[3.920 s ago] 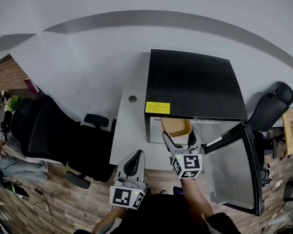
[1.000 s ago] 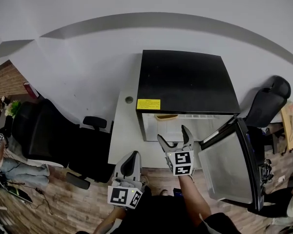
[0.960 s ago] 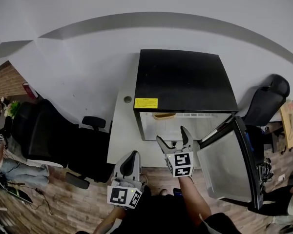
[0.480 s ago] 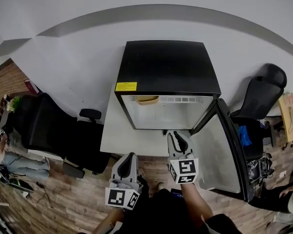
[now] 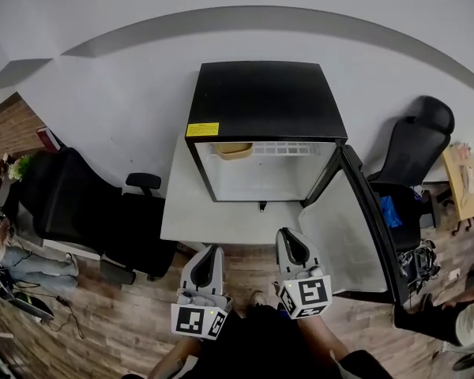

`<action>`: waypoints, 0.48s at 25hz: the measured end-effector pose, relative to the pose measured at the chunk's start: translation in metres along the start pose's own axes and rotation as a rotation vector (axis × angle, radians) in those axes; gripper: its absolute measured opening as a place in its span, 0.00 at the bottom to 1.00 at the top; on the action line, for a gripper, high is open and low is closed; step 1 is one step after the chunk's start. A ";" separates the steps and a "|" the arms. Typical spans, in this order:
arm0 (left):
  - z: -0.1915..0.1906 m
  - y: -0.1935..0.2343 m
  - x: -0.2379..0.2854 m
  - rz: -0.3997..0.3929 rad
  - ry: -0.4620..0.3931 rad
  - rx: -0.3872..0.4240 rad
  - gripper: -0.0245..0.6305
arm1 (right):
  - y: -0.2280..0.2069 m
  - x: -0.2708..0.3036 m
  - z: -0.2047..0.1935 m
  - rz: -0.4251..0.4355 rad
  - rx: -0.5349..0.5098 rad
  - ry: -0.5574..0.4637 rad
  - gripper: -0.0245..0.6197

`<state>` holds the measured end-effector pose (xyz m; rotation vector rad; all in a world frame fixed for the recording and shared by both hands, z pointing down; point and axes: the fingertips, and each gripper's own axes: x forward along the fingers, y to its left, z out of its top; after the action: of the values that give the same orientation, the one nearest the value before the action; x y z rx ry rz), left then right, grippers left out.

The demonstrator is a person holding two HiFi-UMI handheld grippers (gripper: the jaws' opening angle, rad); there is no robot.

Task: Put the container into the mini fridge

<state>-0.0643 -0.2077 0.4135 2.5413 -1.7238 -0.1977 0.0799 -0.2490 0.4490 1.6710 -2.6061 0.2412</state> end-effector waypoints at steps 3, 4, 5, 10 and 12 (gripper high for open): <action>0.002 0.008 -0.006 -0.013 -0.004 -0.004 0.05 | 0.018 -0.015 -0.002 -0.009 -0.007 -0.001 0.09; 0.003 0.010 -0.008 -0.016 -0.005 -0.006 0.05 | 0.022 -0.019 -0.004 -0.016 -0.007 0.001 0.09; 0.003 0.013 -0.010 -0.018 -0.006 -0.007 0.05 | 0.026 -0.023 -0.006 -0.024 -0.007 0.004 0.09; 0.000 0.029 -0.017 -0.026 -0.005 -0.013 0.05 | 0.040 -0.026 -0.017 -0.052 -0.001 0.013 0.09; -0.001 0.034 -0.020 -0.029 -0.007 -0.016 0.05 | 0.044 -0.025 -0.019 -0.059 0.001 0.010 0.09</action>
<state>-0.1023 -0.2015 0.4203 2.5590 -1.6816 -0.2209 0.0496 -0.2057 0.4599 1.7388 -2.5458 0.2484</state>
